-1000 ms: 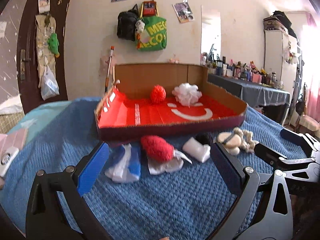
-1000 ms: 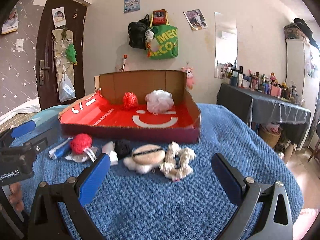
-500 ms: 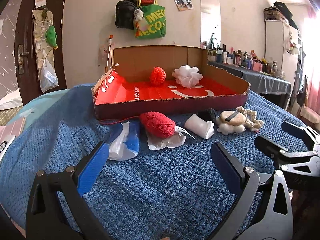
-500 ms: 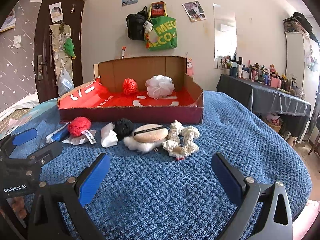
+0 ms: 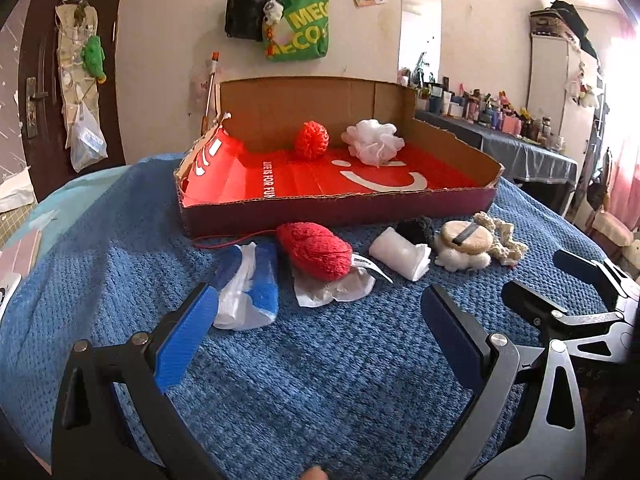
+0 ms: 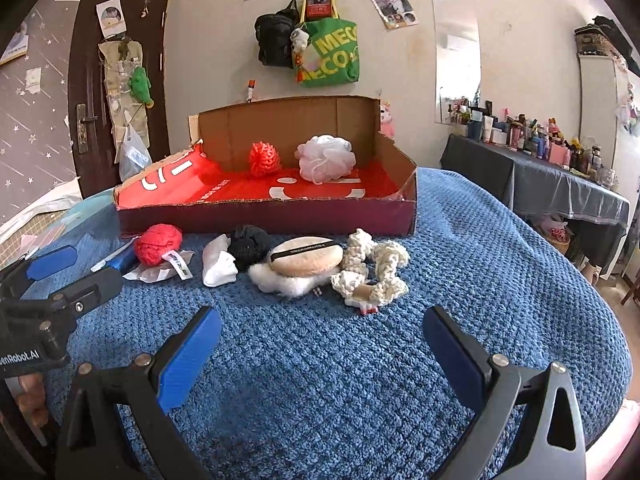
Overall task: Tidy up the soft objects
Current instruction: 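Withdraw both tools from the box back over the blanket, then grasp the blue tissue pack with the left tool while the right tool grasps the cream scrunchie, then lower both items into the red box and open both tools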
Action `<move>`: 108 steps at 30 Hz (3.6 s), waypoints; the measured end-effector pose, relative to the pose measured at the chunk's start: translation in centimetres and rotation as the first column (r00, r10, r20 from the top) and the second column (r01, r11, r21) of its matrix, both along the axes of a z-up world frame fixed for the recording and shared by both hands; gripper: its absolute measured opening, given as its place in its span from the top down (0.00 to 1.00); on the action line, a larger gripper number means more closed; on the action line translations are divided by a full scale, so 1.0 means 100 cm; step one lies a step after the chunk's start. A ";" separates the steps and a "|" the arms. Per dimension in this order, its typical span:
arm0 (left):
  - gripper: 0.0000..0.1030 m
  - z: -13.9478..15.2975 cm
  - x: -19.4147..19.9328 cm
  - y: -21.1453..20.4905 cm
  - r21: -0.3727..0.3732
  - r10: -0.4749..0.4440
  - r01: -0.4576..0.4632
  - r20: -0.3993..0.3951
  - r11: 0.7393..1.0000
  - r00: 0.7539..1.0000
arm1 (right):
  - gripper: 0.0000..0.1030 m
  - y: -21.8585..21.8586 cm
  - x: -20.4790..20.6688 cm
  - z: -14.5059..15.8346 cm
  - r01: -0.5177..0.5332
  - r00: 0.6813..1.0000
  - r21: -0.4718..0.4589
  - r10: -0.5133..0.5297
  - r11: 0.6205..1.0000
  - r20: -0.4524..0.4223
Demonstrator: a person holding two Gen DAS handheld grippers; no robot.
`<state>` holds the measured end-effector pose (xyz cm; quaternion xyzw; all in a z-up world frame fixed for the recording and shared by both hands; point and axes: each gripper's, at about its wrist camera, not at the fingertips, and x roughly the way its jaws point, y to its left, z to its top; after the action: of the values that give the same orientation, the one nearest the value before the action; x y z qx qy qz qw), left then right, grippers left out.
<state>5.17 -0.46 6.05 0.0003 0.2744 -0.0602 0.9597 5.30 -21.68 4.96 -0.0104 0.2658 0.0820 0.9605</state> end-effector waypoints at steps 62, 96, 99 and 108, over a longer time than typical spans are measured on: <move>0.70 0.004 0.056 0.040 -0.016 -0.165 0.165 -0.188 0.986 0.968 | 0.70 -0.047 0.067 0.027 -0.097 0.975 0.126 0.120 0.987 -0.187; 0.70 0.062 0.131 0.030 -0.013 -0.187 0.187 -0.124 0.982 0.975 | 0.70 -0.016 0.135 0.078 -0.196 0.971 0.066 0.203 0.978 -0.129; 0.70 0.056 0.165 0.027 -0.016 -0.177 0.178 -0.198 0.984 0.964 | 0.70 -0.006 0.162 0.080 -0.207 0.963 0.043 0.211 0.977 -0.166; 0.70 0.027 0.241 0.028 0.009 -0.107 0.118 -0.358 0.993 0.928 | 0.70 0.013 0.235 0.058 -0.197 0.920 -0.032 0.173 0.980 -0.351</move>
<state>29.22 2.31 8.73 0.0196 0.4443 -0.1098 0.8889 28.81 -20.37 10.75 -0.0530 0.4309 0.1639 0.8858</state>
